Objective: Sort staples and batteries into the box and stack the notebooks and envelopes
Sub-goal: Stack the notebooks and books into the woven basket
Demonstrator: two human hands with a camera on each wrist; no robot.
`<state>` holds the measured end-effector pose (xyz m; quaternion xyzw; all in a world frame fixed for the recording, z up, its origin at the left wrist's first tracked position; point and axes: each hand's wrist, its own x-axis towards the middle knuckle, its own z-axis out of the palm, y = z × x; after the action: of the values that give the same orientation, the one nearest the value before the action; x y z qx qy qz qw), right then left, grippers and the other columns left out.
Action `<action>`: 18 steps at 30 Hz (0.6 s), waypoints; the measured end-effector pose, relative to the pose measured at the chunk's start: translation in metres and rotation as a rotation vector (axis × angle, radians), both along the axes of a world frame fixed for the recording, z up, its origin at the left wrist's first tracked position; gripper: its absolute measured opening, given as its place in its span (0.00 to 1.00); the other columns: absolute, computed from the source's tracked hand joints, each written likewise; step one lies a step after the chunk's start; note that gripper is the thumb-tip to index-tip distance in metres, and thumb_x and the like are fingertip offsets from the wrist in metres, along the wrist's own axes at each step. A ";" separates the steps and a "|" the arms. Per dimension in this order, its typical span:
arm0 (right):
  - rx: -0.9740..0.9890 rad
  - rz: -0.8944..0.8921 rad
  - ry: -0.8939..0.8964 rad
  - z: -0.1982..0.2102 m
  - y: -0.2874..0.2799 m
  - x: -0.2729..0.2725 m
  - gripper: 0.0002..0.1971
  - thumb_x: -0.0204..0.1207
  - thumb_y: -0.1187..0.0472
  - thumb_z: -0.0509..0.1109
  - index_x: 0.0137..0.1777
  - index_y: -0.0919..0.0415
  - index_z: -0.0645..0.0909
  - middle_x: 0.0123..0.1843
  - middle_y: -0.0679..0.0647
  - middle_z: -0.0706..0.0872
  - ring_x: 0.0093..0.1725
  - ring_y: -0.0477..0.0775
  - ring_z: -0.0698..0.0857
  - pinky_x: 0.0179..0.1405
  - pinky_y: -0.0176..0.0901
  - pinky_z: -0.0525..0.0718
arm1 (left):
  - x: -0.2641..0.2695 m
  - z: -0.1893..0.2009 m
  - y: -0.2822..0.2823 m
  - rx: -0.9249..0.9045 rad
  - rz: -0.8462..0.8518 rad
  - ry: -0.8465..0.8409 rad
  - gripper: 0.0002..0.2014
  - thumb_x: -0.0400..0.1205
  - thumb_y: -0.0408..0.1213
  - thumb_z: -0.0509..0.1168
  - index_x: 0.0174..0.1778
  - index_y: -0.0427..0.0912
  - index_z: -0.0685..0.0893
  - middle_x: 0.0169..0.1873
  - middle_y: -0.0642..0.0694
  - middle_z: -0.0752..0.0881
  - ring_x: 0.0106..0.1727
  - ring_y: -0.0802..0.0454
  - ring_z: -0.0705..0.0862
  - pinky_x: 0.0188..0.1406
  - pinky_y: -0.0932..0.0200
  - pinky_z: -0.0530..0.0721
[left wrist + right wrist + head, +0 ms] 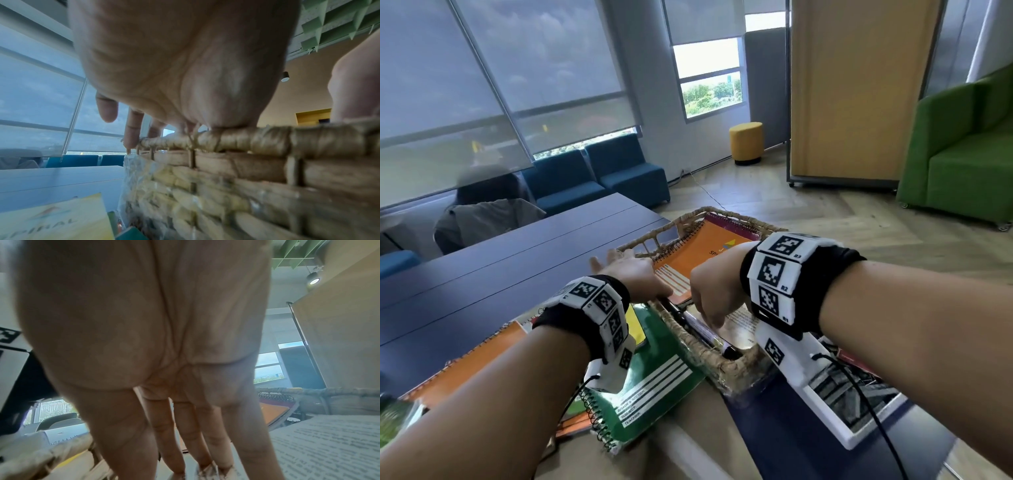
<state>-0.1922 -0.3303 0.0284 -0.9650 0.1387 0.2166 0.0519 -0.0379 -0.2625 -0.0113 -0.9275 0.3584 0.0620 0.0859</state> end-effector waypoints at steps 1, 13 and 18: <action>0.000 -0.003 -0.003 0.000 0.000 0.000 0.16 0.83 0.60 0.73 0.68 0.63 0.86 0.67 0.57 0.88 0.67 0.56 0.86 0.57 0.46 0.81 | 0.000 0.001 0.001 0.000 -0.001 -0.003 0.30 0.76 0.69 0.69 0.68 0.54 0.82 0.75 0.42 0.72 0.79 0.39 0.60 0.79 0.26 0.55; 0.033 -0.087 -0.080 0.010 0.008 -0.002 0.20 0.84 0.60 0.72 0.75 0.60 0.79 0.69 0.57 0.85 0.51 0.52 0.85 0.33 0.36 0.81 | -0.011 0.018 0.036 -0.151 -0.152 0.121 0.26 0.84 0.66 0.62 0.72 0.55 0.79 0.77 0.45 0.73 0.78 0.43 0.68 0.80 0.35 0.65; 0.076 -0.096 -0.286 0.015 0.021 0.001 0.12 0.84 0.62 0.70 0.65 0.59 0.87 0.60 0.53 0.88 0.53 0.52 0.85 0.53 0.44 0.86 | -0.015 0.033 0.078 -0.429 -0.286 0.228 0.18 0.86 0.52 0.67 0.68 0.47 0.83 0.62 0.50 0.84 0.62 0.49 0.82 0.64 0.52 0.80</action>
<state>-0.1912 -0.3095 0.0437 -0.9755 0.1676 0.0793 0.1181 -0.0528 -0.1848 0.0215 -0.8517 0.4978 0.0759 -0.1452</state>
